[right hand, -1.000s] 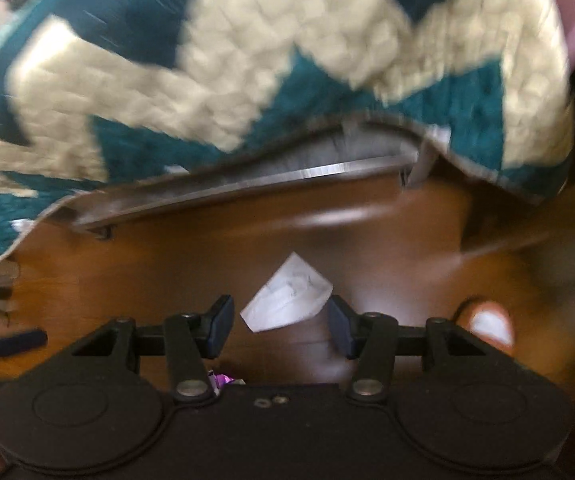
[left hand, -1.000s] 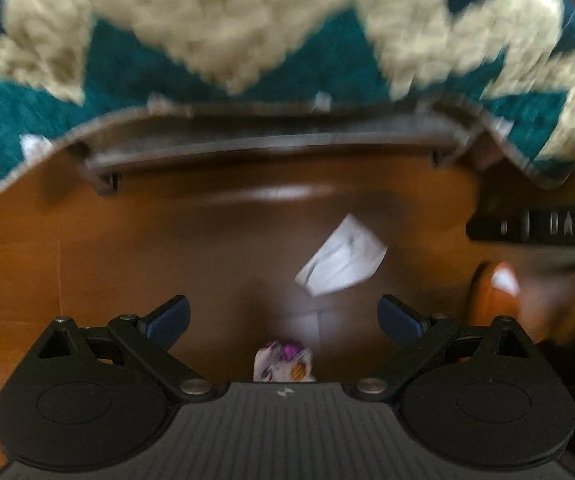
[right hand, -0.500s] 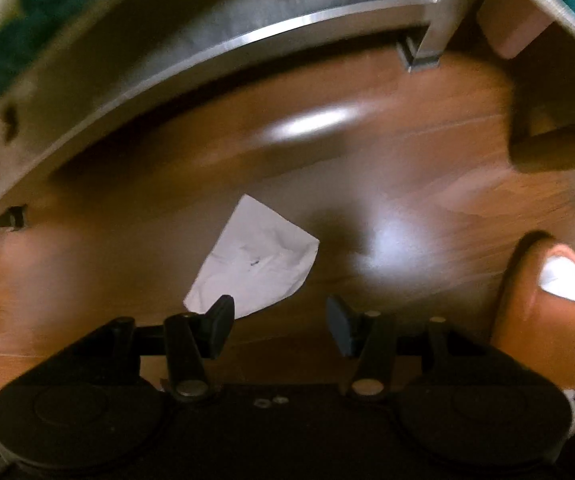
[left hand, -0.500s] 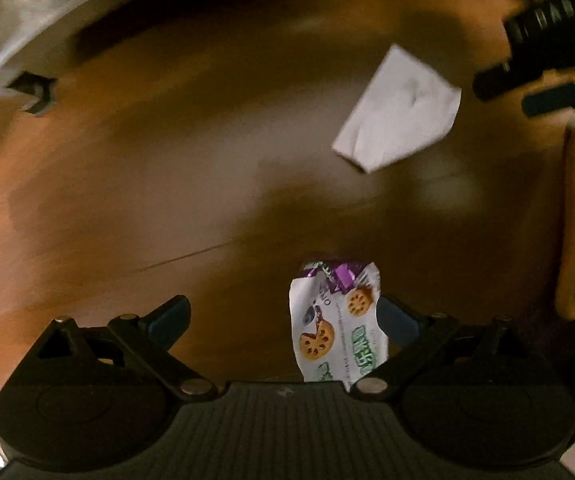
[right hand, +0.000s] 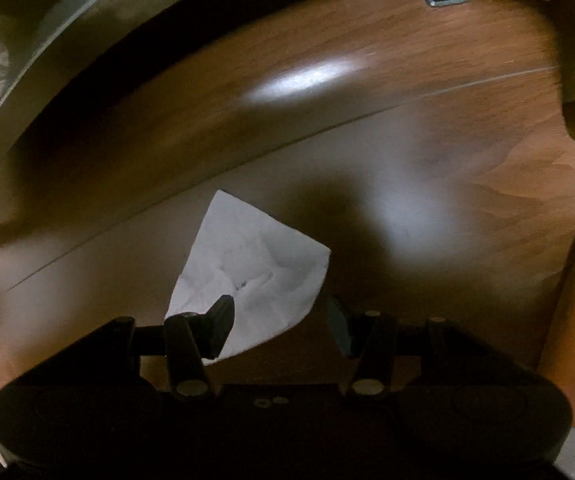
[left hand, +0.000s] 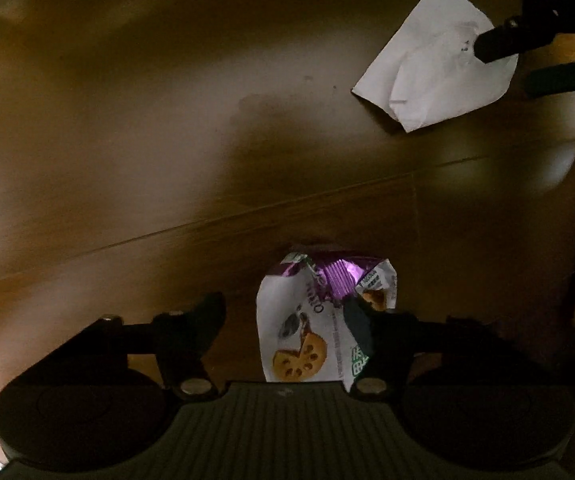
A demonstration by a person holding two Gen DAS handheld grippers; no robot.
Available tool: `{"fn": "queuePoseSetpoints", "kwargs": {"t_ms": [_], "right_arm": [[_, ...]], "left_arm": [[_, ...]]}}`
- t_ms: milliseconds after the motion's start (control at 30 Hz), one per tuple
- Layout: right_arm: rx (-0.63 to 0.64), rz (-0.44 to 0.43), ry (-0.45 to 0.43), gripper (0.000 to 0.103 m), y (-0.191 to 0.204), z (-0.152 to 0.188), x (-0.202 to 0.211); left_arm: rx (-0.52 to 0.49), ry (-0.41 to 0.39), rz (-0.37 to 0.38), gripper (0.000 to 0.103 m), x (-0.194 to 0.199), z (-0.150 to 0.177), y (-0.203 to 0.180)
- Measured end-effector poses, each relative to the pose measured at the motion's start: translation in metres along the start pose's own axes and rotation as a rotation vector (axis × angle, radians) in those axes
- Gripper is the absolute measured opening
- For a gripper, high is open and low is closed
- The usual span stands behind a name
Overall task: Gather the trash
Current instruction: 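Grasp the purple cookie wrapper with left while right grasps the white tissue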
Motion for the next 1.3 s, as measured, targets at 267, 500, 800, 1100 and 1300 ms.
{"fn": "queuePoseSetpoints", "kwargs": {"t_ms": [267,500,800,1100,1300], "right_arm": [[0.072,0.044,-0.035,0.047,0.018,-0.002,-0.012],[0.164,0.074,-0.035,0.005,0.029,0.001,-0.018],[0.236,0.057,-0.158,0.004,0.029,0.002,0.031],[0.254,0.06,-0.274,0.004,0.033,0.019,0.112],[0.291,0.034,-0.378,0.004,0.044,0.042,0.193]], "left_arm": [[0.073,-0.019,0.004,0.035,-0.006,-0.01,0.004],[0.108,-0.047,0.014,0.03,0.001,-0.015,0.006],[0.142,-0.094,0.019,0.021,0.025,-0.018,0.009],[0.138,-0.238,-0.004,0.021,0.106,-0.012,0.003],[0.134,-0.362,-0.003,0.021,0.192,0.005,0.005]]}}
Point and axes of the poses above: each gripper's, at about its wrist camera, not at the fingertips, and x roughly against the way its jaws point, y to its left, z to its underside, the point moved 8 cm from there along -x, roughly the way its jaws point, and after that the axes turned 5 degrees about x, right-handed, at the moved point
